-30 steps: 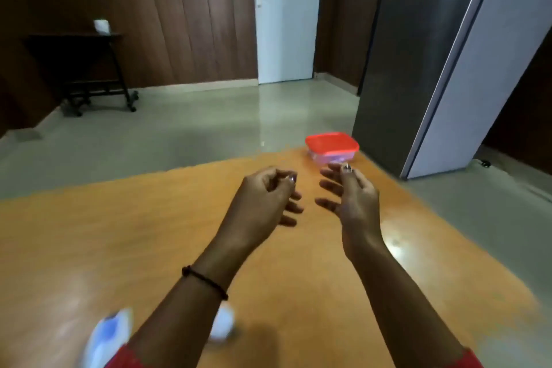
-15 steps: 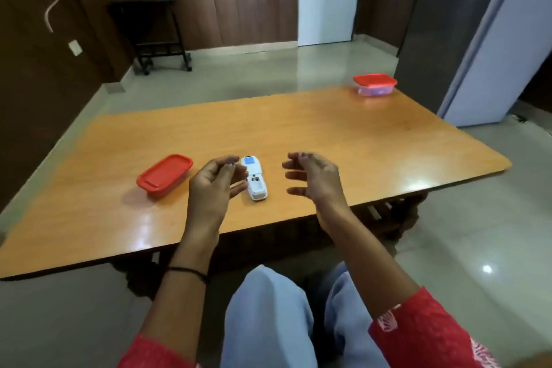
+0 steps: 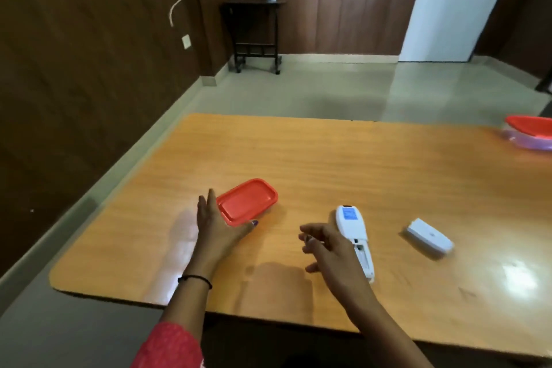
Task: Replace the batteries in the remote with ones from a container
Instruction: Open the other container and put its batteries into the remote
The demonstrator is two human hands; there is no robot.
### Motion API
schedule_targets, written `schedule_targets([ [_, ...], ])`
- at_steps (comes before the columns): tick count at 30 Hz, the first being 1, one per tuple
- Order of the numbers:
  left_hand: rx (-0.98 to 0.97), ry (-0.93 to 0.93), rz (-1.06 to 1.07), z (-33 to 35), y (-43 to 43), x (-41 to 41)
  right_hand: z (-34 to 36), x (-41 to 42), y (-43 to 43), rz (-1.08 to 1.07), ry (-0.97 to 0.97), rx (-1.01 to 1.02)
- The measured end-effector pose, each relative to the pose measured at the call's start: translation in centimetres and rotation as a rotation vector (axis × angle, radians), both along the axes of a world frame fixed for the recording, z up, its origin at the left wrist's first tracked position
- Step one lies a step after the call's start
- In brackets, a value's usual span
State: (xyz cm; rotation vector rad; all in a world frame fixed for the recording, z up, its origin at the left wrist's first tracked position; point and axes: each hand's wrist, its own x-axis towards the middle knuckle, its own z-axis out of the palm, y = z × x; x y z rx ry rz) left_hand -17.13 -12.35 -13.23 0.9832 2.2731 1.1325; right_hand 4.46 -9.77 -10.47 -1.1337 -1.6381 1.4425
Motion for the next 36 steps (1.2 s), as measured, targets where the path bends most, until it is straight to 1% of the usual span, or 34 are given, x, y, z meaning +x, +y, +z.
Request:
schedule_targets([
  [3,0.111,0.042,0.035,-0.7,0.9,0.7,-1.1,-0.4,0.8,0.054,-0.021,0.088],
  [6,0.246,0.087,0.130,-0.2,-0.1,3.9,-1.6,-0.3,1.3,0.063,-0.033,0.241],
  [9,0.328,0.120,0.111,0.8,-1.5,6.7,-1.7,-0.3,1.5,0.129,0.000,0.389],
  [11,0.359,0.116,0.074,1.7,-2.3,8.6,-1.7,-0.2,1.2,0.168,0.020,0.424],
  [13,0.422,0.129,0.082,2.6,-2.9,10.8,-1.5,0.4,0.6,0.180,0.008,0.469],
  [15,0.494,0.080,0.098,2.8,-3.2,12.5,-1.0,1.1,0.1,0.157,0.024,0.493],
  [17,0.571,-0.090,0.048,2.8,-3.4,13.3,-0.7,1.9,-0.1,0.089,0.091,0.478],
  [18,0.624,-0.239,-0.005,3.0,-3.5,13.6,-0.7,2.3,-0.1,0.053,0.123,0.472],
  [20,0.750,-0.615,-0.088,3.8,-3.7,14.0,-0.7,3.0,0.1,0.008,0.160,0.475],
  [21,0.808,-0.763,-0.085,4.2,-3.7,14.2,-0.7,3.3,0.1,0.004,0.178,0.472],
  [23,0.881,-0.910,0.004,4.7,-3.6,14.1,-0.8,3.6,0.0,0.019,0.200,0.471],
  [25,0.872,-1.054,0.100,4.9,-3.3,14.0,-0.9,3.5,-0.3,0.040,0.193,0.535],
  [27,0.759,-1.252,0.129,4.7,-3.1,14.1,-1.1,3.2,-0.7,0.073,0.171,0.634],
  [29,0.642,-1.444,0.100,4.6,-3.1,13.9,-1.5,2.8,-0.9,0.104,0.177,0.697],
  [31,0.553,-1.563,0.037,4.5,-3.2,13.5,-1.9,2.6,-0.9,0.131,0.168,0.725],
  [33,0.517,-1.622,-0.006,4.3,-3.2,12.8,-2.2,2.6,-0.7,0.168,0.122,0.755],
  [34,0.514,-1.619,-0.011,4.1,-3.2,12.4,-2.3,2.7,-0.6,0.188,0.097,0.778],
  [36,0.496,-1.555,0.010,3.8,-3.1,11.7,-2.5,3.0,-0.3,0.224,0.045,0.839],
])
